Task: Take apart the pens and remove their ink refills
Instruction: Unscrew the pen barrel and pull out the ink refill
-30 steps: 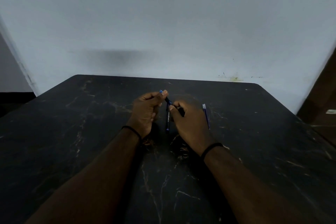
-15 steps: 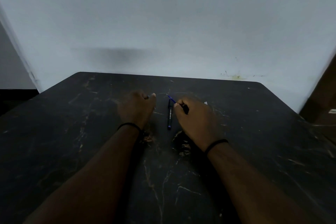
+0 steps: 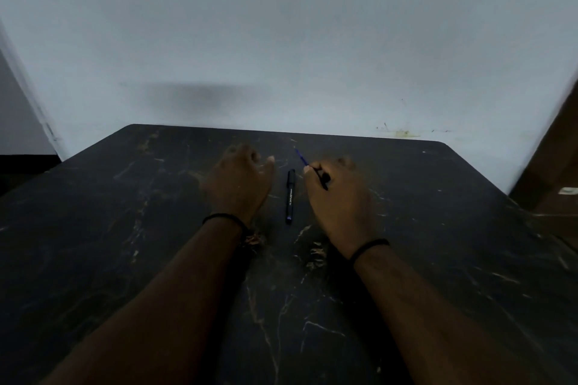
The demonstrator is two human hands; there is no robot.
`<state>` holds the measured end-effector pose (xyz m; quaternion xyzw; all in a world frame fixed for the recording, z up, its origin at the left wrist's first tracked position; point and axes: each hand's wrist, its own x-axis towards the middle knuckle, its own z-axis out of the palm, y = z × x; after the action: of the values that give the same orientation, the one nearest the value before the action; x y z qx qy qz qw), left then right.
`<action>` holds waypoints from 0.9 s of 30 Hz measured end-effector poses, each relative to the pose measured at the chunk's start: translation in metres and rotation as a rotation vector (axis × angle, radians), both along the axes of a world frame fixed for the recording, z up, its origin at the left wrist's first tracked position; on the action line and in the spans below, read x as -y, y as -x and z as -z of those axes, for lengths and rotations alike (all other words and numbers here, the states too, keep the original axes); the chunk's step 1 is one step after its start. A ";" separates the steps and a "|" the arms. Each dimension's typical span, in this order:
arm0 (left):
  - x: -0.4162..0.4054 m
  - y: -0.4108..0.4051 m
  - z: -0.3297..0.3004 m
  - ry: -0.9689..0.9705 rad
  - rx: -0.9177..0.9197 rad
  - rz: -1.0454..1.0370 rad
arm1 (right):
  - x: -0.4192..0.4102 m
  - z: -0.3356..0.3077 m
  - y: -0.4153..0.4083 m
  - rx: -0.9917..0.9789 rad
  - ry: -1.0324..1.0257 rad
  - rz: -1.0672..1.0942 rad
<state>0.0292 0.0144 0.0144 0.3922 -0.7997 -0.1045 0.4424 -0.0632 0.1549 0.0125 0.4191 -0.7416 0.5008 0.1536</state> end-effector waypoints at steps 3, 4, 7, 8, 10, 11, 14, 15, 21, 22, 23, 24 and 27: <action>-0.017 0.006 -0.002 0.035 -0.182 0.303 | -0.001 -0.003 0.003 0.018 0.134 0.048; -0.023 0.008 -0.002 0.037 -0.147 0.383 | -0.001 -0.003 0.004 0.033 0.181 0.041; -0.038 0.013 -0.003 0.059 0.003 0.585 | -0.002 -0.007 0.002 0.115 0.286 -0.005; -0.042 0.013 -0.003 0.060 0.017 0.641 | -0.002 -0.008 0.001 0.120 0.309 -0.009; -0.048 0.014 -0.005 0.063 0.021 0.691 | -0.002 -0.008 0.000 0.114 0.331 -0.019; -0.050 0.015 -0.006 0.053 0.025 0.682 | -0.002 -0.007 -0.001 0.117 0.328 -0.036; -0.047 0.015 -0.008 0.038 0.014 0.559 | -0.002 -0.006 -0.002 0.111 0.317 -0.083; -0.046 0.015 -0.008 0.048 0.013 0.523 | -0.002 -0.007 -0.004 0.100 0.338 -0.088; -0.040 0.014 -0.004 0.056 0.111 0.456 | -0.011 -0.031 -0.007 0.070 0.708 -0.107; -0.040 0.014 -0.004 0.053 0.102 0.444 | -0.013 -0.035 -0.004 0.096 0.758 -0.095; -0.039 0.015 -0.004 0.039 0.092 0.439 | -0.015 -0.038 0.001 0.114 0.800 -0.080; -0.039 0.015 -0.003 0.023 0.084 0.438 | -0.018 -0.040 0.006 0.123 0.827 -0.058; -0.037 0.015 -0.002 -0.019 0.066 0.433 | -0.022 -0.039 0.024 0.122 0.774 0.076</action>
<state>0.0138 0.0515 0.0168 0.2185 -0.8784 -0.1916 0.3795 -0.0868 0.1770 0.0512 0.2717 -0.5206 0.7615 0.2745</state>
